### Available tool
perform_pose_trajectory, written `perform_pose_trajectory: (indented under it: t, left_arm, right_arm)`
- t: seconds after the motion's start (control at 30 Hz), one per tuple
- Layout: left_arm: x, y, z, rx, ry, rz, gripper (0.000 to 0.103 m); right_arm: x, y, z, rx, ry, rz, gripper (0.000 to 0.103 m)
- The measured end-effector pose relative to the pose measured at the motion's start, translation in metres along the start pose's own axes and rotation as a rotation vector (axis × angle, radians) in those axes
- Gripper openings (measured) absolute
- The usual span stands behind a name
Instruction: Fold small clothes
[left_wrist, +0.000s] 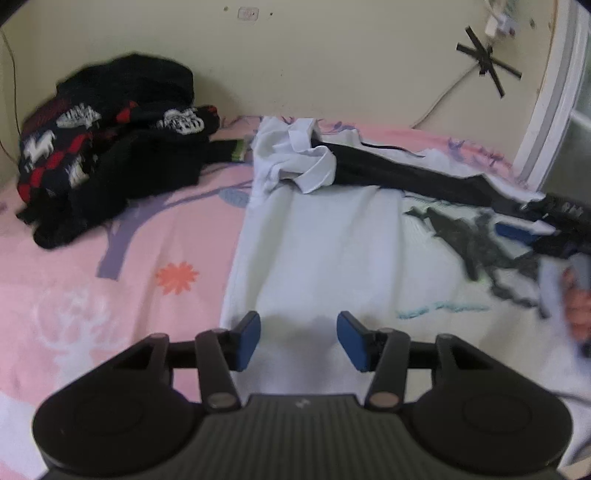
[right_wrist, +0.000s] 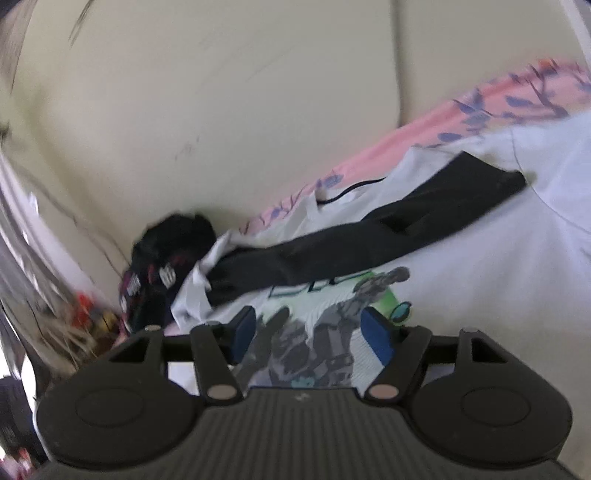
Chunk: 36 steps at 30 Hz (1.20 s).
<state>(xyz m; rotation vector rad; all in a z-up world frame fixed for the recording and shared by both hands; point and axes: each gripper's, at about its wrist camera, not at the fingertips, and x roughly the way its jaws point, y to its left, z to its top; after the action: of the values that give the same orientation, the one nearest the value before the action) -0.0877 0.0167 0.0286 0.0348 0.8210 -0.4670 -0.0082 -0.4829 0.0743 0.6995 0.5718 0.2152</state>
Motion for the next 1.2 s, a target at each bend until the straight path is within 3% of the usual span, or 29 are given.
perform_pose_trajectory:
  t: [0.07, 0.17, 0.33, 0.47, 0.5, 0.53, 1.2]
  left_arm:
    - [0.0, 0.002, 0.017, -0.029, -0.028, -0.03, 0.048]
    - [0.01, -0.005, 0.051, -0.042, -0.08, -0.014, 0.049]
    - [0.055, -0.013, 0.093, -0.08, -0.135, -0.018, 0.055]
    - [0.101, -0.011, 0.081, -0.086, -0.079, 0.054, 0.054]
    - [0.103, -0.013, 0.07, -0.051, -0.135, 0.074, 0.058]
    - [0.103, -0.015, 0.067, -0.031, -0.124, 0.097, 0.06]
    - [0.108, -0.01, 0.066, -0.061, -0.136, 0.07, 0.069]
  right_arm:
    - [0.004, 0.0, 0.0, 0.016, -0.002, 0.008, 0.067]
    - [0.001, -0.001, 0.0, 0.016, -0.006, 0.012, 0.067]
    - [0.006, 0.0, -0.003, 0.039, -0.024, 0.014, 0.067]
    - [0.004, -0.003, -0.002, 0.056, -0.034, 0.023, 0.067]
    - [0.005, -0.003, -0.002, 0.054, -0.033, 0.023, 0.067]
    - [0.005, -0.003, -0.002, 0.052, -0.031, 0.023, 0.067]
    - [0.004, -0.006, -0.002, 0.067, -0.039, 0.037, 0.067]
